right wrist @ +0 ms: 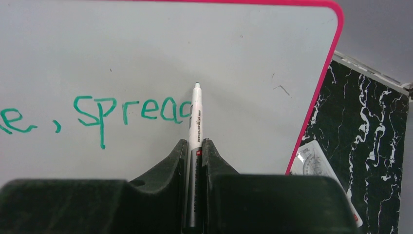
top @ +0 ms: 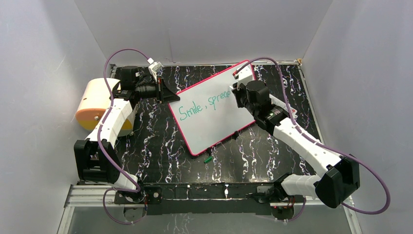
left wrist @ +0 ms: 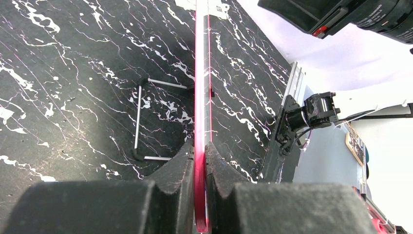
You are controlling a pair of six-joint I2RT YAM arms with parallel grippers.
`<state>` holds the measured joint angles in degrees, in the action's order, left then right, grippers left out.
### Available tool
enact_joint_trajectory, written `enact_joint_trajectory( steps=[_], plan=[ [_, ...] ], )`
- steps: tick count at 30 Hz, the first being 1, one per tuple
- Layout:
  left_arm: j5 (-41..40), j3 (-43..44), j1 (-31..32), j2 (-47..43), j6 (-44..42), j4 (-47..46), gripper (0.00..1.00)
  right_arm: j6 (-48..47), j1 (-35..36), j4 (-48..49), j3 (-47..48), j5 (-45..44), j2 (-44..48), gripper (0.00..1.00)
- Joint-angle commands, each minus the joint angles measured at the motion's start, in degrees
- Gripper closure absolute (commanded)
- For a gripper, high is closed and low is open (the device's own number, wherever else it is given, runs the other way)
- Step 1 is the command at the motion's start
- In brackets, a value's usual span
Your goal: Write a sentence on the whiteboard
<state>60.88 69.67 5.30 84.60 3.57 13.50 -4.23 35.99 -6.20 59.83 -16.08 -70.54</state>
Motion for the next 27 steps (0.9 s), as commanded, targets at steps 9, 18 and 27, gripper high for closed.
enact_joint_trajectory(
  steps=[9, 18, 27],
  plan=[
    [-2.32, -1.86, 0.68, 1.45, -2.13, 3.81, 1.00, -1.88, -0.44, 5.11, 5.56, 0.22, -1.93, 1.00],
    [-2.17, -1.83, 0.68, 1.36, -2.19, 3.78, 1.00, -1.31, -0.44, 2.79, 5.15, 1.19, -2.61, 1.00],
    [-2.28, -1.74, 0.68, 1.45, -2.22, 3.80, 1.00, -0.24, -0.42, 0.12, 2.65, 1.42, -1.08, 1.00]
  ],
)
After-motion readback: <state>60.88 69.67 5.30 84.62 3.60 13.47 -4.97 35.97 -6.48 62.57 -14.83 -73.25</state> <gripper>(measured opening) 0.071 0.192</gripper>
